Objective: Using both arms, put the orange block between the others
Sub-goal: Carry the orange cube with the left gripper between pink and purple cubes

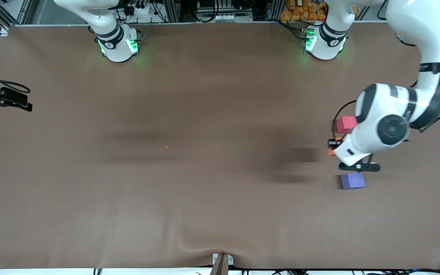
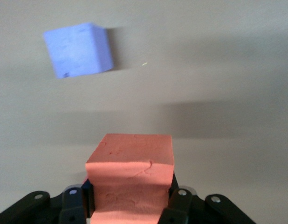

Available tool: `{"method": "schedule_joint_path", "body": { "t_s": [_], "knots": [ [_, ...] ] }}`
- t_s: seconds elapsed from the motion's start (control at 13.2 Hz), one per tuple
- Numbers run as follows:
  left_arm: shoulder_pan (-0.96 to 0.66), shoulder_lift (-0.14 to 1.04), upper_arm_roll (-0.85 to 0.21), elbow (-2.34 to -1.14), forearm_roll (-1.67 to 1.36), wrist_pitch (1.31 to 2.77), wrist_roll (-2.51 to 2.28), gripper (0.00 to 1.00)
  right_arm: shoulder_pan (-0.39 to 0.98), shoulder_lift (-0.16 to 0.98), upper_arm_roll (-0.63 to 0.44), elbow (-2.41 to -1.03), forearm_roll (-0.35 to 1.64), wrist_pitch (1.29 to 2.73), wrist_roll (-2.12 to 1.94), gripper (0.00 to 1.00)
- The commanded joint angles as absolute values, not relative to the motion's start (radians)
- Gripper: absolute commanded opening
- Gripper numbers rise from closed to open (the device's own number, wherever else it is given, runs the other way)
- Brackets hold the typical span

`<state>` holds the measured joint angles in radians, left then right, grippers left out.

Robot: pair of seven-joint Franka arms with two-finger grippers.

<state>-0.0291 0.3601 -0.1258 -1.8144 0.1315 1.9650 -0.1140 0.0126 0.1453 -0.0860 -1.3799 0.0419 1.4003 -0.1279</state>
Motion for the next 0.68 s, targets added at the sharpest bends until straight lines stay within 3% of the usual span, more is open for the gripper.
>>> {"method": "schedule_joint_path", "body": {
  "t_s": [0.0,0.3,0.61],
  "knots": [
    [0.038,0.305,-0.138,-1.913,0.147,2.02,-0.023,0.0,0.008,0.127,-0.087,-1.385,0.071,1.399,-0.13,1.0],
    [0.103,0.345,-0.137,-2.005,0.149,2.225,0.054,0.0,0.009,0.123,-0.087,-1.384,0.058,1.391,-0.129,1.0],
    [0.141,0.422,-0.137,-2.017,0.149,2.333,0.054,0.0,0.009,0.121,-0.089,-1.384,0.049,1.362,-0.133,1.0]
  ]
}}
